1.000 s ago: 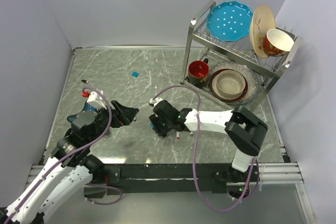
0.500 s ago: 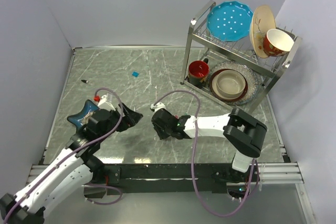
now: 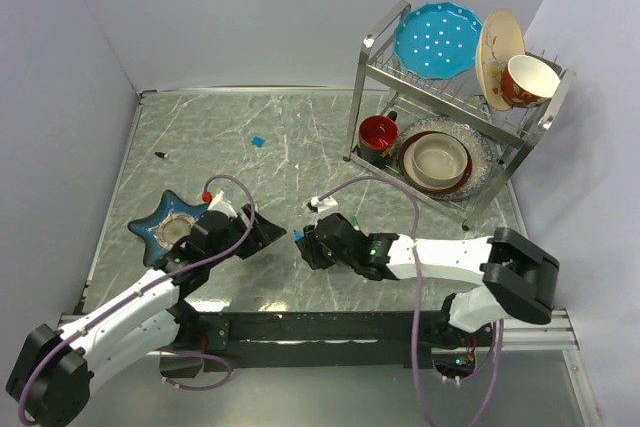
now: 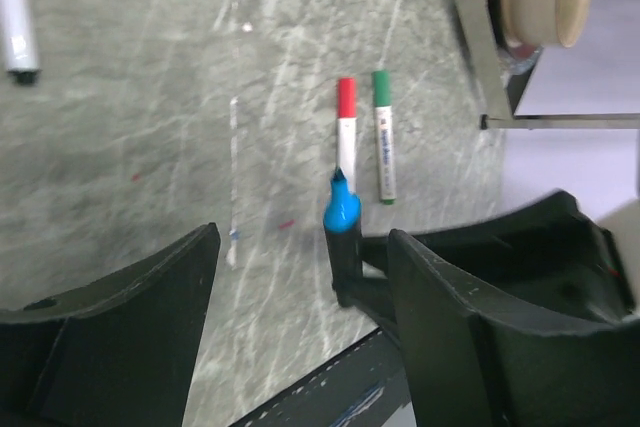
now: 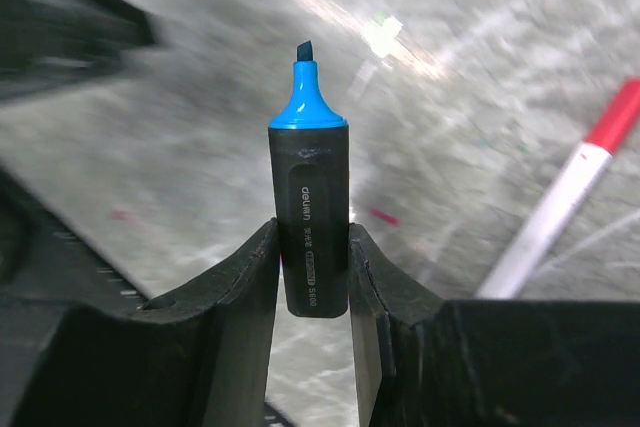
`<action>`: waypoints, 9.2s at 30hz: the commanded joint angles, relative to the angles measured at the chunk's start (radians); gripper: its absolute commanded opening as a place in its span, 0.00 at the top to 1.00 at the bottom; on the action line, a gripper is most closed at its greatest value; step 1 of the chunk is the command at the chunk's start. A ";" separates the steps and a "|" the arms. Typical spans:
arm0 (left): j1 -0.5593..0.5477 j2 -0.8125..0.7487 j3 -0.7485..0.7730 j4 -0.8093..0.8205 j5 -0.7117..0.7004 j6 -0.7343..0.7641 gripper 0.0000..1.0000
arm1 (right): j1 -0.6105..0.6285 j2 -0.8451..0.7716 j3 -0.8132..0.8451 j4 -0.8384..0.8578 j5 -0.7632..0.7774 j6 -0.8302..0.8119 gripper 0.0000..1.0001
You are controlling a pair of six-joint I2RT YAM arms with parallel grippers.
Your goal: Insert the pens into the pen caps
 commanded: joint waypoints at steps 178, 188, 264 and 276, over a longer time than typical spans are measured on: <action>0.281 1.561 1.642 -0.709 -0.635 0.357 0.44 | -0.024 -0.839 -0.075 -0.107 0.006 -0.009 1.00; 0.308 1.597 1.662 -0.724 -0.527 0.402 0.49 | -0.023 -0.855 -0.070 -0.121 0.013 -0.010 1.00; -0.116 0.254 0.585 -0.210 -0.314 0.176 0.99 | -0.017 -0.344 -0.041 0.183 -0.130 0.099 1.00; -0.149 0.159 0.557 -0.185 -0.293 0.169 0.99 | -0.015 -0.246 0.043 0.195 -0.175 0.100 1.00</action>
